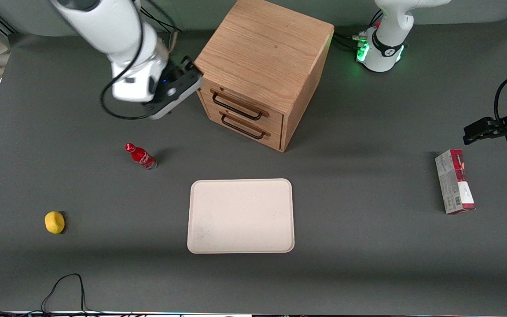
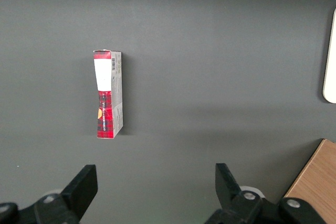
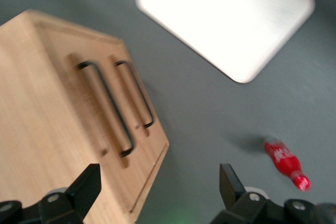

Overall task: Open upper drawer
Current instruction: 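Move the right gripper toward the upper drawer's black handle, then lower the open right gripper around the upper drawer handle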

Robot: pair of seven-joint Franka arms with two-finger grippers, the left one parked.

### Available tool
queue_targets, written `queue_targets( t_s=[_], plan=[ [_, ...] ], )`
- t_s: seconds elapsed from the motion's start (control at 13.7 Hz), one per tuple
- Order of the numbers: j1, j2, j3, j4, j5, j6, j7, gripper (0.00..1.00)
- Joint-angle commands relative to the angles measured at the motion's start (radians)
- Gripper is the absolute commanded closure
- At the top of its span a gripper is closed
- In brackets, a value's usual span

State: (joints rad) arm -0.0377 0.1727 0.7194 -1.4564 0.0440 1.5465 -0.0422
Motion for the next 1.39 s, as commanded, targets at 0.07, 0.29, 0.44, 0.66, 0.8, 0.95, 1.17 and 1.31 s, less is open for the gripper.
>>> queue_targets(
  t_s=[0.07,0.29,0.44,0.66,0.8,0.95,1.17,1.31],
  plan=[
    [-0.007,0.057,0.023,-0.015,0.103,-0.016,-0.212,0.0],
    [-0.01,0.132,0.023,-0.05,0.142,0.027,-0.319,0.0],
    [-0.013,0.163,0.023,-0.074,0.142,0.055,-0.372,0.0],
    [-0.013,0.166,0.023,-0.175,0.142,0.191,-0.392,0.0],
    [-0.013,0.174,0.023,-0.217,0.14,0.253,-0.412,0.0],
    [-0.008,0.18,0.023,-0.266,0.134,0.334,-0.415,0.0],
    [-0.007,0.18,0.025,-0.311,0.134,0.397,-0.415,0.0],
    [-0.005,0.179,0.028,-0.311,0.137,0.394,-0.413,0.0]
  ],
)
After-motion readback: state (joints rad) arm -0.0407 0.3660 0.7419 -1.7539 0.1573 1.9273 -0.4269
